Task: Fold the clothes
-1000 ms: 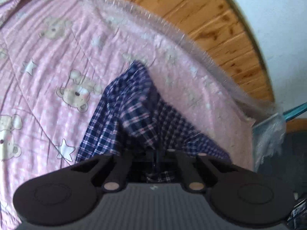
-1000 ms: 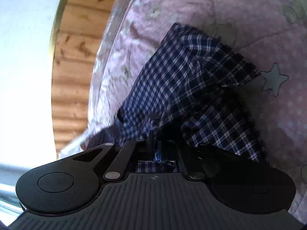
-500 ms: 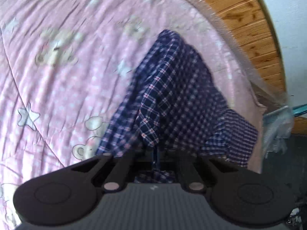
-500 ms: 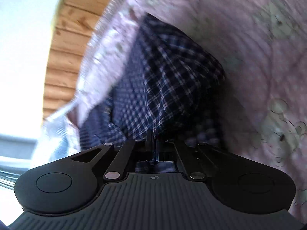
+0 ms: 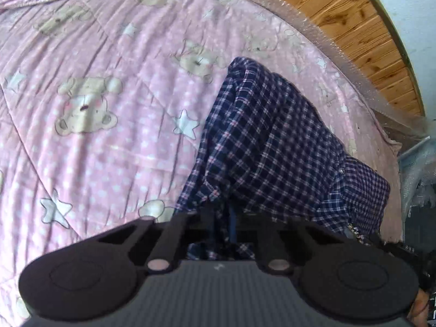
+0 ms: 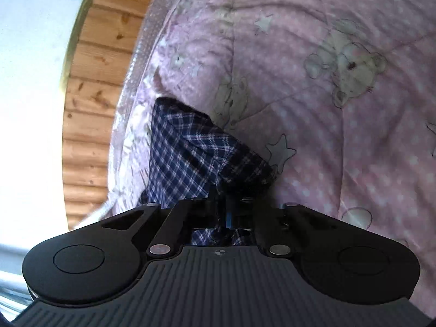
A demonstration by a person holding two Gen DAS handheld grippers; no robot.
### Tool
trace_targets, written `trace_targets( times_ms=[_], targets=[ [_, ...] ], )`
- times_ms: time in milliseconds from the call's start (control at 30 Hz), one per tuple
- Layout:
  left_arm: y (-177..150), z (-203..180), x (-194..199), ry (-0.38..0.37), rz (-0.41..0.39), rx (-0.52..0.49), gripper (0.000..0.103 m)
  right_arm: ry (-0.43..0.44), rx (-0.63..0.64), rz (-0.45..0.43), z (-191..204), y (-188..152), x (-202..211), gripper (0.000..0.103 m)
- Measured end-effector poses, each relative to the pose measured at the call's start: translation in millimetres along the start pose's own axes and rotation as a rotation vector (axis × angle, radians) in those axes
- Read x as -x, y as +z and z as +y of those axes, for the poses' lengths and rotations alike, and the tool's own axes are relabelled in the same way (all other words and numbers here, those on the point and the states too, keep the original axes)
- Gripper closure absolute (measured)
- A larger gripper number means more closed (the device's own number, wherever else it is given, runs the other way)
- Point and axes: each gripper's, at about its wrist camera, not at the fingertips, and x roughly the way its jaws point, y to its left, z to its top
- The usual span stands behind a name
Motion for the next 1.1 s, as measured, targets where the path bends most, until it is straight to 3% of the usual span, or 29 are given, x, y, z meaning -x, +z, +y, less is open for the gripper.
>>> trace_targets(
  times_ms=[100,233,267,300,333,367,467,567,633,700,767,800,833,867,900,1033,1100],
  targets=[
    [-5.4,0.0,4.2,0.009,-0.019,-0.009,0.093,-0.138,0.142,0.016,8.5,-10.9,1.2,0.102],
    [-7.5,3.4,14.3,0.009,-0.014,-0.017,0.09,-0.21,0.291,0.009,22.9,-16.3,0.6,0.102],
    [-8.1,5.4,21.7,0.012,-0.014,-0.022,0.09,-0.223,0.3,0.013,25.3,-14.9,2.7,0.092],
    [-7.9,5.6,30.9,0.025,-0.021,-0.042,0.09,-0.254,0.302,0.0,28.5,-11.6,8.7,0.072],
    [-7.6,5.8,40.1,0.037,-0.028,-0.062,0.089,-0.291,0.312,-0.033,32.3,-8.9,18.5,0.062],
    [-4.3,4.0,51.7,0.066,-0.056,-0.09,0.083,-0.323,0.33,-0.07,36.3,-7.2,29.2,0.06],
    [23.9,-6.7,78.9,0.069,-0.153,-0.134,0.083,-0.369,0.478,-0.154,67.3,-4.6,49.3,0.065],
    [61.0,-33.2,74.9,-0.031,-0.206,-0.17,0.082,-0.296,0.642,-0.158,112.8,-2.7,40.0,0.066],
    [76.6,-56.6,50.7,-0.085,-0.188,-0.231,0.078,-0.227,0.745,-0.114,141.9,-4.4,11.4,0.067],
    [83.6,-67.4,12.3,-0.027,-0.142,-0.284,0.078,-0.209,0.836,-0.068,159.1,-6.5,-22.0,0.072],
    [90.6,-78.1,-26.3,0.032,-0.095,-0.337,0.079,-0.243,0.901,-0.024,162.3,-4.2,-56.0,0.077],
    [89.5,-70.1,-39.5,0.061,-0.081,-0.335,0.09,-0.281,0.93,0.003,156.5,-1.3,-70.9,0.078],
    [88.3,-61.8,-52.6,0.089,-0.068,-0.333,0.092,-0.323,0.946,0.04,146.2,1.6,-82.3,0.082],
    [88.0,-53.5,-52.0,0.051,-0.086,-0.312,0.094,-0.336,0.963,0.056,138.1,3.5,-87.9,0.096],
    [88.0,-50.2,-51.2,0.052,-0.092,-0.308,0.099,-0.333,0.989,0.057,131.9,4.7,-90.9,0.097],
    [89.3,-50.6,-48.5,0.069,-0.097,-0.344,0.099,-0.341,1.096,0.063,135.8,3.5,-100.3,0.097],
    [89.0,-53.6,-34.5,0.067,-0.103,-0.317,0.099,-0.349,1.079,0.093,144.0,9.1,-103.7,0.097]
  ],
)
